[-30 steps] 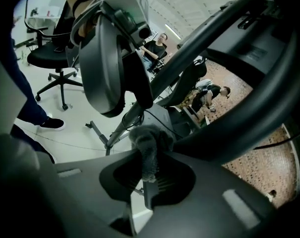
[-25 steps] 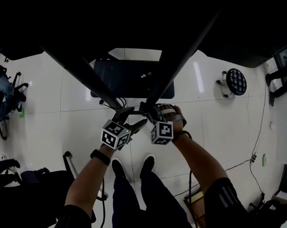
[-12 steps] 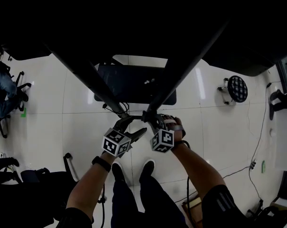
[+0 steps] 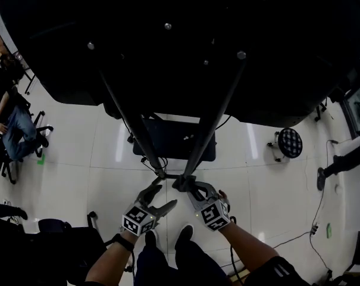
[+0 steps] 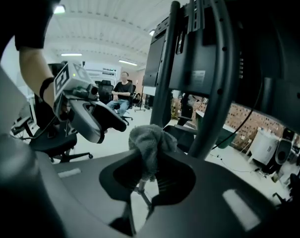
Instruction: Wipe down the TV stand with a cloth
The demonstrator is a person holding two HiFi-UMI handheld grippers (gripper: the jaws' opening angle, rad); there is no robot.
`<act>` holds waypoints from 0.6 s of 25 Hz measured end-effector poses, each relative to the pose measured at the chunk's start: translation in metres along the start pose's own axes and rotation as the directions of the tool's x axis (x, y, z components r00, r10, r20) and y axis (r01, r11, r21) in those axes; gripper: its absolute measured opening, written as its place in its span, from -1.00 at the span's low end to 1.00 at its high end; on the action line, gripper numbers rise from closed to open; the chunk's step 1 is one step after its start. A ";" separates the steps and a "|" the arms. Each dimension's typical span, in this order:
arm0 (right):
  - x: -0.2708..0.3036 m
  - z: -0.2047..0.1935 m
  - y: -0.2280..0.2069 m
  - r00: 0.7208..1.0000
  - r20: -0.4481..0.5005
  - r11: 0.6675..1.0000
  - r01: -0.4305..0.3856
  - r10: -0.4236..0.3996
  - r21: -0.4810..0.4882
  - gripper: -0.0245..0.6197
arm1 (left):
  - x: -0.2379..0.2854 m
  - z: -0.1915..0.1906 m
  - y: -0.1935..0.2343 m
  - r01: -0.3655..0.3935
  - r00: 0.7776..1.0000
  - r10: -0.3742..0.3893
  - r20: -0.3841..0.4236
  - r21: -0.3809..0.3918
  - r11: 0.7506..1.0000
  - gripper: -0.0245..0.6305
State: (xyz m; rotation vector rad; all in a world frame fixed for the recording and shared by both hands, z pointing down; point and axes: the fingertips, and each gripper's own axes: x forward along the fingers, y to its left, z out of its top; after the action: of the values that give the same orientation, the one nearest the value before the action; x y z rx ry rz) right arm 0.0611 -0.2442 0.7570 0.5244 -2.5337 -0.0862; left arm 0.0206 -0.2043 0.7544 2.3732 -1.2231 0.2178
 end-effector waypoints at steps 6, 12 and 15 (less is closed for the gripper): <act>-0.074 0.079 0.025 0.991 0.137 0.999 -0.002 -0.003 0.039 -0.80 | -0.070 0.046 -0.040 -0.016 0.997 0.010 0.080 0.074 0.997 0.17; -0.132 0.129 0.068 0.975 0.210 0.994 0.059 -0.077 0.090 -0.80 | -0.139 0.074 -0.077 0.025 0.992 -0.040 0.120 0.127 0.992 0.17; -0.154 0.148 0.101 0.968 0.232 0.991 0.076 -0.099 0.106 -0.80 | -0.178 0.081 -0.107 0.061 0.986 -0.083 0.147 0.144 0.988 0.16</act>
State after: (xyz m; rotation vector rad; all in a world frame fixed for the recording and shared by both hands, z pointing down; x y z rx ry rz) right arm 0.0676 -0.0990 0.5707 0.7024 -2.7569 -0.0620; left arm -0.0042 -0.0586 0.5872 2.5914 -1.2230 0.1023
